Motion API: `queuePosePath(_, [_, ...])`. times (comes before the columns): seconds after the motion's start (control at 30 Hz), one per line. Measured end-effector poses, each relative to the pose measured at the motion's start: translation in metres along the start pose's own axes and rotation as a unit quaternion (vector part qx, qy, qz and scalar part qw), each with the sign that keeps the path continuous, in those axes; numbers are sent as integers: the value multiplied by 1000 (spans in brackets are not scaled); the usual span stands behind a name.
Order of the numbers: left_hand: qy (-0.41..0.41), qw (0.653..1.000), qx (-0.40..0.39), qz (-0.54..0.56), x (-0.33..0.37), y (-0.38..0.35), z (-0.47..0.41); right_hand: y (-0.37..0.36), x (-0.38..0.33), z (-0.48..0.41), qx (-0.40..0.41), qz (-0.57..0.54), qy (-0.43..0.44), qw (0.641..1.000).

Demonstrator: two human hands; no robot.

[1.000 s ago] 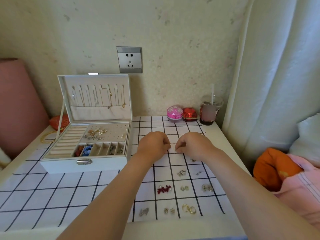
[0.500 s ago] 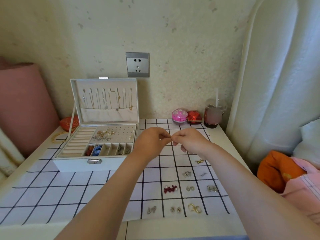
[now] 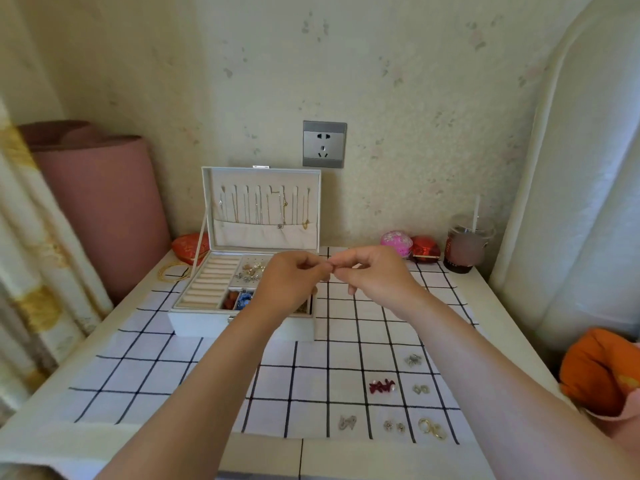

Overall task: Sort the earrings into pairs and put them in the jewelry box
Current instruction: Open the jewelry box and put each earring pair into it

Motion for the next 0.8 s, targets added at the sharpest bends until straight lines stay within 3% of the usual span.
queuePosePath(0.33, [39, 994, -95, 29, -7, 61, 1, -32, -20, -15, 14, 59, 147, 987])
queuePosePath(0.57, [28, 996, -43, 73, -8, 66, -12, -45, -26, -43, 58, 22, 150, 987])
queuePosePath(0.8, [42, 996, 52, 61, -25, 65, -36, -47, 6, -69, 106, 161, 80, 978])
Point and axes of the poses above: each hand's wrist, its own z-axis away from the middle knuckle, its own y-axis out of the back of the hand, x = y × z, the point moved 1 cm from there along -z, towards the middle knuckle
